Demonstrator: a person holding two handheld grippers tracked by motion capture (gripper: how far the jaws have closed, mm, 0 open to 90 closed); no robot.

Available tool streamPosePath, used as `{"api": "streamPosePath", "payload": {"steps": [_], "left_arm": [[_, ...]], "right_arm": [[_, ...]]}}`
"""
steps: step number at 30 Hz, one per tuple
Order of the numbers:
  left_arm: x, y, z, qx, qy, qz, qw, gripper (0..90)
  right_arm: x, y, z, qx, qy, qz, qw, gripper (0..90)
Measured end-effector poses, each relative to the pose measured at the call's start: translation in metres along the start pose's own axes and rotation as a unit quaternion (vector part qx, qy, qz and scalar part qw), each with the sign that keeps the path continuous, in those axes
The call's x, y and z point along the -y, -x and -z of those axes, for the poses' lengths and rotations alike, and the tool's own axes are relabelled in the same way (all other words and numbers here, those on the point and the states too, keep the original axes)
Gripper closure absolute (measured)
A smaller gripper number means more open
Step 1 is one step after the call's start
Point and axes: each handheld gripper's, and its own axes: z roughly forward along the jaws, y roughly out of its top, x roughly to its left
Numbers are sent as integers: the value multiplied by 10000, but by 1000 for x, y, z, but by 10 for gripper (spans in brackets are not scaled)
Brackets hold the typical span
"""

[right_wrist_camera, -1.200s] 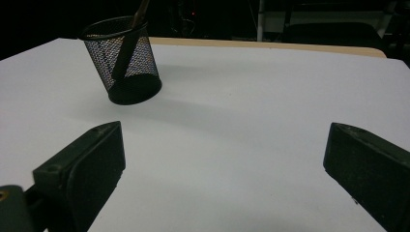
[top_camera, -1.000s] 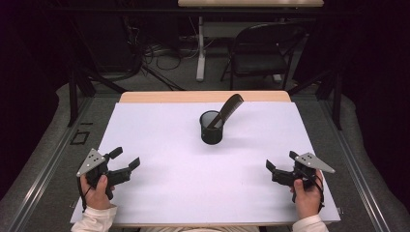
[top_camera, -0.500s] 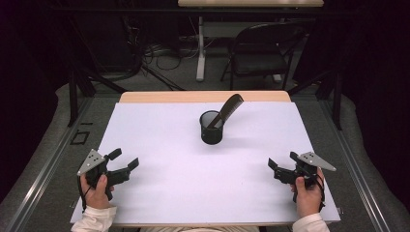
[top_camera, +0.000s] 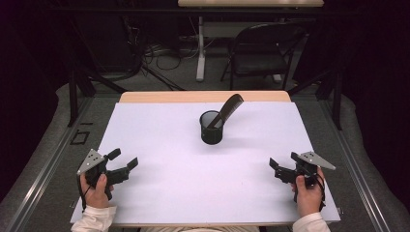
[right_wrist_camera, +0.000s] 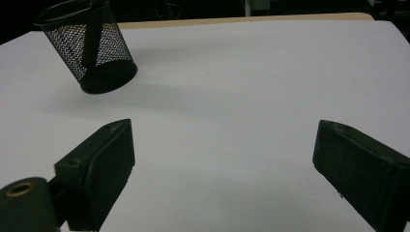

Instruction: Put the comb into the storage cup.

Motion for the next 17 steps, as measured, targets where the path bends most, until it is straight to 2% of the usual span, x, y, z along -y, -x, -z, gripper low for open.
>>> {"api": "streamPosePath", "payload": {"steps": [13, 17], "left_arm": [[0, -2, 0, -30, -15, 32, 10000, 156], [0, -2, 0, -47, -24, 37, 10000, 156]], "right_arm": [[1, 0, -2, 33, -137, 37, 9999, 82], [2, -1, -3, 66, -92, 50, 9999, 84]]}}
